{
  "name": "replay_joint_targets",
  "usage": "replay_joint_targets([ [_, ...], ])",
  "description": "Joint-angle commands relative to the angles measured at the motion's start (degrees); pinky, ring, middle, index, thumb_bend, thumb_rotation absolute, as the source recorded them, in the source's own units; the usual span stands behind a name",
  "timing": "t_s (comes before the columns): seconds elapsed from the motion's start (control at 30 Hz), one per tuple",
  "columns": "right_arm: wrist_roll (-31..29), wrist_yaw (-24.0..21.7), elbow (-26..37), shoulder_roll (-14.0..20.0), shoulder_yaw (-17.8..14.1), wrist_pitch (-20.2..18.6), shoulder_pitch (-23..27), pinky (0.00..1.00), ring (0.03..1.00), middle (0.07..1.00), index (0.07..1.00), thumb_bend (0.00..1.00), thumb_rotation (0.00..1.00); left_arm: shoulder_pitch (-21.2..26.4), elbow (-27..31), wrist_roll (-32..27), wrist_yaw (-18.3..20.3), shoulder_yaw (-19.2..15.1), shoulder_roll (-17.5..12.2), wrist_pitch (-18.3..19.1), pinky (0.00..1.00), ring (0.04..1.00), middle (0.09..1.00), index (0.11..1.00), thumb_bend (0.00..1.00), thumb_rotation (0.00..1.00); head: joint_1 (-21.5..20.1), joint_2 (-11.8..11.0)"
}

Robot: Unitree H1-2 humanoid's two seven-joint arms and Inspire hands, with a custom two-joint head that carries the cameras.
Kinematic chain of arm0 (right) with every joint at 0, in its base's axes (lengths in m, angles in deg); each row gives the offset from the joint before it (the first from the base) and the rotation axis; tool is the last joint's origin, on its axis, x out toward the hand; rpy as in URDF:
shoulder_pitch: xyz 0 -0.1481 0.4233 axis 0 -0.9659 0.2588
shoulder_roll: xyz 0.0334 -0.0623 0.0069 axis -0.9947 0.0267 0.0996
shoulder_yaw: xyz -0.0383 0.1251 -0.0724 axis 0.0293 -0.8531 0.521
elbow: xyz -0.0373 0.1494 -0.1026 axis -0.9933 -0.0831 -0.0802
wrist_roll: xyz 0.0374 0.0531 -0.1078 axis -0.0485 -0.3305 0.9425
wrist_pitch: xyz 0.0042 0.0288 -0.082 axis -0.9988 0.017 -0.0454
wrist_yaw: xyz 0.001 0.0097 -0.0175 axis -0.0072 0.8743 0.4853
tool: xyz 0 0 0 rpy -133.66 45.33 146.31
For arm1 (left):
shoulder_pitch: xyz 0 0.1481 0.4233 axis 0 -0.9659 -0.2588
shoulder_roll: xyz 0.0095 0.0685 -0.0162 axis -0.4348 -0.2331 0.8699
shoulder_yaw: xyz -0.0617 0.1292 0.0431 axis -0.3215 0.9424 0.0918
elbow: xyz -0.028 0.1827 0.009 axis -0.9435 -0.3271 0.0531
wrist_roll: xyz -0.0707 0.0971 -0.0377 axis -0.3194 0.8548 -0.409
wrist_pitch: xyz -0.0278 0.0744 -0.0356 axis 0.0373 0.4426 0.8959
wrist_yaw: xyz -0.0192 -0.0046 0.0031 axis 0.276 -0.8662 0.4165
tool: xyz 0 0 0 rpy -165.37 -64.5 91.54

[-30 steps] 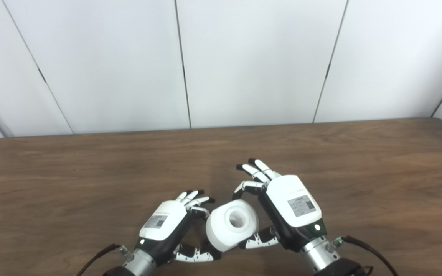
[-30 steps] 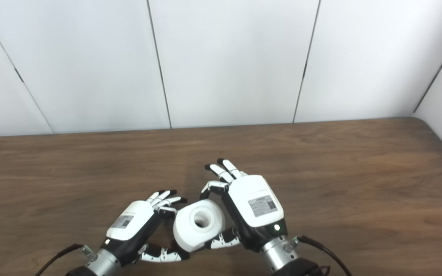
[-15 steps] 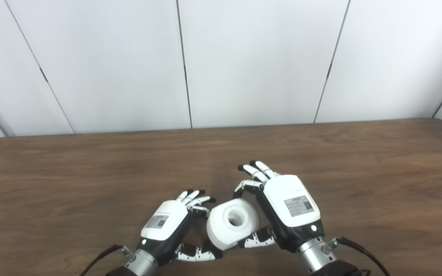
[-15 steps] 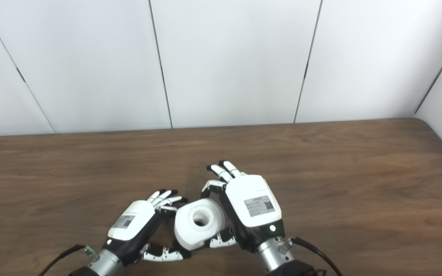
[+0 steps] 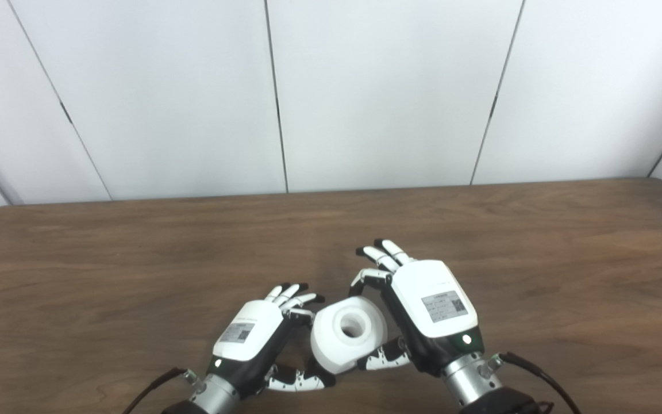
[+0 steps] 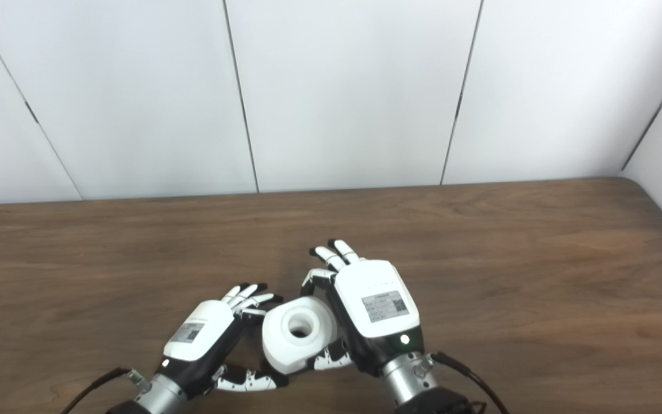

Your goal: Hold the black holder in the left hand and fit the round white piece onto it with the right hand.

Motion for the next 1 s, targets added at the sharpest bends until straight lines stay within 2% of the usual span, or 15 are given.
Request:
replay_joint_targets([
  [0.0, 2.7, -4.3, -0.2, -0.1, 0.7, 0.3, 0.3, 0.69, 0.929, 0.868, 0.48, 0.52, 0.14, 1.1, 0.6, 0.2, -0.9, 1.6, 1.6, -1.7, 1.0, 0.963, 0.874, 0.48, 0.52, 0.05, 0.2, 0.1],
  [0.57, 6.5, -11.0, 1.1, 0.9, 2.8, 2.8, 2.5, 0.73, 0.94, 0.859, 0.48, 0.52, 0.14, 1.7, -0.2, 1.0, -1.8, 2.3, 2.9, -1.2, 1.0, 0.968, 0.878, 0.48, 0.51, 0.05, 1.1, 0.4],
  [0.97, 6.4, -11.8, 1.4, 1.7, 3.2, 3.4, 2.5, 0.72, 0.942, 0.858, 0.481, 0.52, 0.14, 2.3, -0.3, 1.1, -1.8, 2.8, 3.3, -0.2, 1.0, 0.966, 0.878, 0.48, 0.52, 0.05, 0.9, 0.4],
])
